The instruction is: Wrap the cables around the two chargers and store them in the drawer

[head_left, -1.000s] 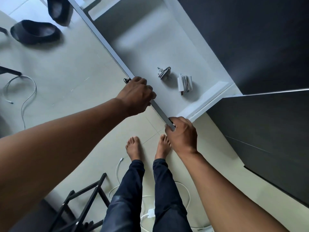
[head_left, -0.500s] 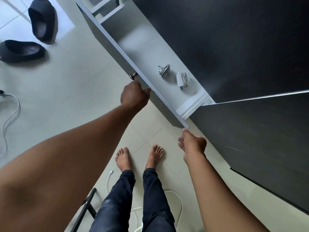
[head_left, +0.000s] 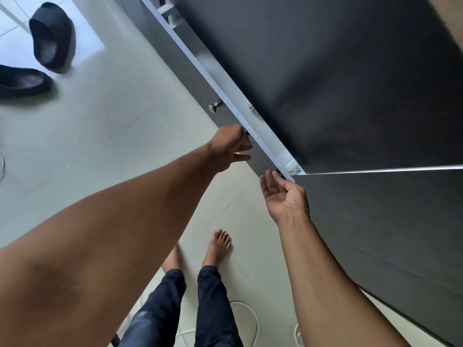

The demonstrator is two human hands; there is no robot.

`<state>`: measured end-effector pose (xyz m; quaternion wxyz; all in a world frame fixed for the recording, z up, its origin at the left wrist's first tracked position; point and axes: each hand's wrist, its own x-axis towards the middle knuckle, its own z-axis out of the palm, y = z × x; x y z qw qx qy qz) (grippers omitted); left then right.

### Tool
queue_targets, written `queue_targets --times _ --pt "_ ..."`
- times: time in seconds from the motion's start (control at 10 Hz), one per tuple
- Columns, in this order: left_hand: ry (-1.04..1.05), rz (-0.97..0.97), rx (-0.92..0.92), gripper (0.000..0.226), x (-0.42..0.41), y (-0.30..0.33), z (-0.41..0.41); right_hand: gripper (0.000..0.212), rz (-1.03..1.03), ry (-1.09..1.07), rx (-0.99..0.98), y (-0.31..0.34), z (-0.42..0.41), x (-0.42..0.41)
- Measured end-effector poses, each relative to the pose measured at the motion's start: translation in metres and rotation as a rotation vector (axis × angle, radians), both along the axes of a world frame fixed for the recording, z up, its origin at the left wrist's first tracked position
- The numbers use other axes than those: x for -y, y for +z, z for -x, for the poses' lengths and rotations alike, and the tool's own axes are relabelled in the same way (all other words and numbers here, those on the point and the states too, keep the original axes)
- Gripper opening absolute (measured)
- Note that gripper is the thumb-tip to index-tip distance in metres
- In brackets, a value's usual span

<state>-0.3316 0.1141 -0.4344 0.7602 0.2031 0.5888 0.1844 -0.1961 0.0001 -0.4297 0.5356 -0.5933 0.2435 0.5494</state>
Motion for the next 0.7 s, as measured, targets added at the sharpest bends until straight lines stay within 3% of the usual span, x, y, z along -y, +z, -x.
queue_targets --times 0.3,0.6,0.7 --pt "-0.093 -0.051 0.044 0.021 -0.017 -0.008 -0.038 0.02 -0.022 -0.013 0.061 0.004 -0.036 -0.023" --pt "-0.124 -0.098 0.029 0.037 -0.016 -0.009 -0.042 0.018 -0.051 -0.007 0.037 0.009 -0.038 -0.021" --pt "-0.199 -0.191 -0.023 0.051 -0.008 0.007 -0.038 0.028 -0.001 0.101 0.107 0.022 -0.037 -0.011"
